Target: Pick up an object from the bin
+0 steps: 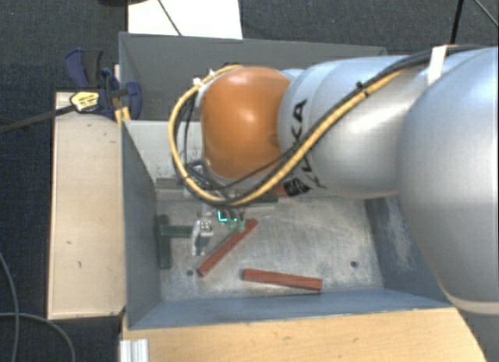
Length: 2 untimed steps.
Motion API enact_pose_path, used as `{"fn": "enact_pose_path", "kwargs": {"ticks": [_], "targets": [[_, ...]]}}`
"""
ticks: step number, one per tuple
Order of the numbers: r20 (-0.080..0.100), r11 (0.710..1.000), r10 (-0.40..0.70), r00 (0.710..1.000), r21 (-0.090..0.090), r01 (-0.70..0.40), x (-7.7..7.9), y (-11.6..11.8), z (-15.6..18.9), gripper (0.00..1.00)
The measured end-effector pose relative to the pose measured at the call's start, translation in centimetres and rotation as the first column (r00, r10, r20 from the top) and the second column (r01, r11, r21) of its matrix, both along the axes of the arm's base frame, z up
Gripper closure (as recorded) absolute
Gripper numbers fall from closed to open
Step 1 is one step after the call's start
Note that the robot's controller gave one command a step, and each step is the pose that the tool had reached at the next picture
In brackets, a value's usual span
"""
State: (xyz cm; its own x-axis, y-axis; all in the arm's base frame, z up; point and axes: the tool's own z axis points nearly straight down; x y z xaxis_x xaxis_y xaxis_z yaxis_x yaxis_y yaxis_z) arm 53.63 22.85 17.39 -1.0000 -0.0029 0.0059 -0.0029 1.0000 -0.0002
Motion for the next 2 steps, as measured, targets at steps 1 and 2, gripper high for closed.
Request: {"fn": "enact_pose_path", "kwargs": {"ticks": [1, 2], "targets": [[0.008, 1.000, -0.005, 1.000, 0.002, 0.005, 0.2, -0.1, 0.4, 0.00], [0.013, 1.000, 0.029, 1.000, 0.004, -0.029, -0.7, -3.8, -4.7, 0.00]]}}
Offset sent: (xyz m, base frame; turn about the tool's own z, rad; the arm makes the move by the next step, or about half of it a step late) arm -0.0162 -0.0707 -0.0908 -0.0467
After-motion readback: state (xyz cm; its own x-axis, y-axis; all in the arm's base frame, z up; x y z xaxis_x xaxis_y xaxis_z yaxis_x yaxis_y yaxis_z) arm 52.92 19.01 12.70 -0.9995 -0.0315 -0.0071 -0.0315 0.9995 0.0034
